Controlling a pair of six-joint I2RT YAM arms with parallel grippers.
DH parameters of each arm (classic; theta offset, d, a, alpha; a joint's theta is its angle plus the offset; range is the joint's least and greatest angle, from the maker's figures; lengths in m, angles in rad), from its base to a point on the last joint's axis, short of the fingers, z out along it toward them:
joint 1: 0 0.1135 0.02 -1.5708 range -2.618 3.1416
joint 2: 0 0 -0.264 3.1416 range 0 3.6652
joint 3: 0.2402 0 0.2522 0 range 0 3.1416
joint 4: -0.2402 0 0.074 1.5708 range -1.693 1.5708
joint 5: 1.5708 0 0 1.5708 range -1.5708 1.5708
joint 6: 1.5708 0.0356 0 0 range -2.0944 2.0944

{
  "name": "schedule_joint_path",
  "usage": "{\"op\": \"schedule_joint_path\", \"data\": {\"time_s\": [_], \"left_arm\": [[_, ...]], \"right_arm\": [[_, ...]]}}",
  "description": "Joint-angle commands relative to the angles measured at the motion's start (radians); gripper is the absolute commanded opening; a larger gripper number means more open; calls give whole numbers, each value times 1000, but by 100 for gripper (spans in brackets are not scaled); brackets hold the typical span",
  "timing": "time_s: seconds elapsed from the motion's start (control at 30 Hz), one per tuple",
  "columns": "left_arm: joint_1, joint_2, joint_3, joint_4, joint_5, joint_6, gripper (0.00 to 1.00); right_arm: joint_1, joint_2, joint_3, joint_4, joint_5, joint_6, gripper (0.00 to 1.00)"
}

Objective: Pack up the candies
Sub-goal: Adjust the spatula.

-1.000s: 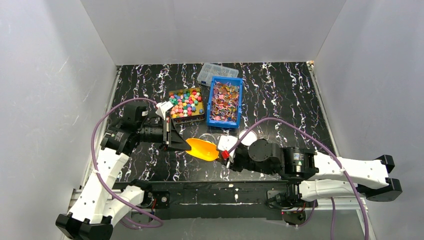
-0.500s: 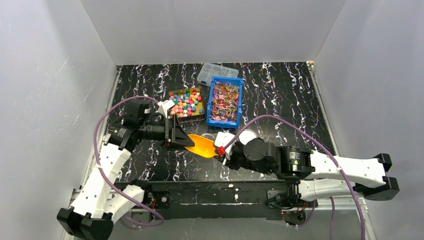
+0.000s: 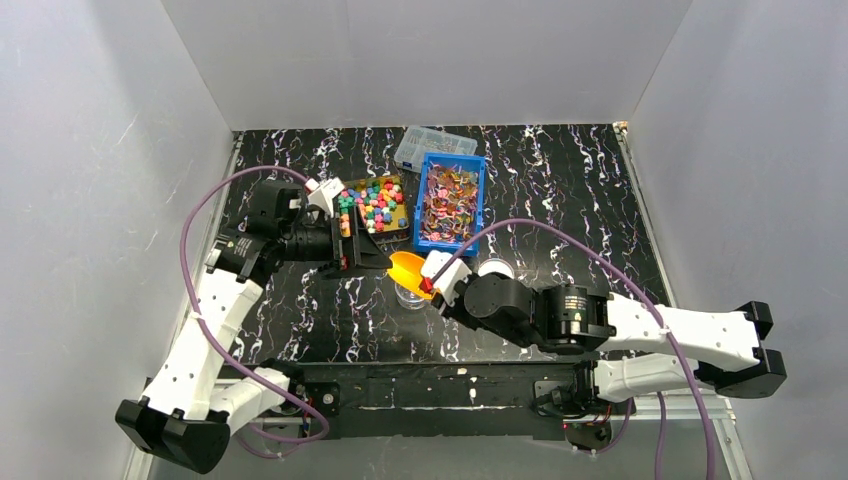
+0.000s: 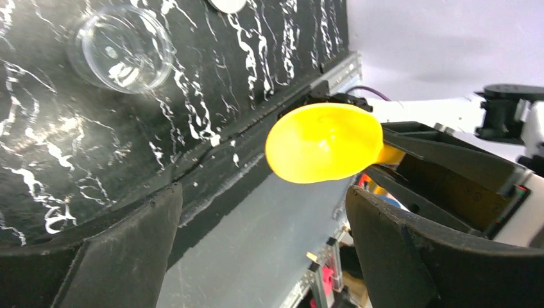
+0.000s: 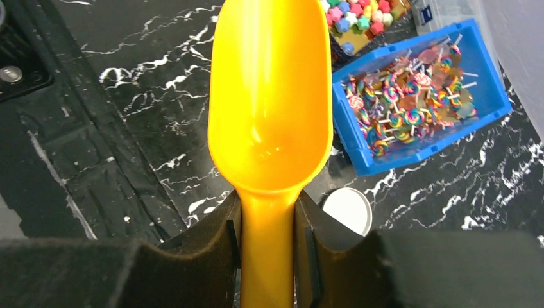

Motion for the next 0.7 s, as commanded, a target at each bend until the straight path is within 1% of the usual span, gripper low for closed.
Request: {"op": "schedule_joint_path", "data": {"time_s": [0.0,0.07,0.2,0.3,0.43,0.53,0.67], "left_arm": [[0,17,57,-22,-138,67,98],[0,30,69,-21,-200,74,98],[0,80,100,-9,-264,80,98],[-1,132,125,10,-284,89,98],[0,221,158,53,-284,94,92],[-2,310,198,74,-272,93,87],[-19,441,273,91,-275,97,84]], "right_arm": [[-66,45,96,-60,51,49,1],[-129,69,121,-89,10,62,1],[-243,116,166,-140,-27,89,1],[-295,150,206,-186,-22,122,1],[-353,180,236,-249,9,178,1],[-409,180,236,-266,-9,203,1],[-443,170,221,-276,-21,237,1]]}}
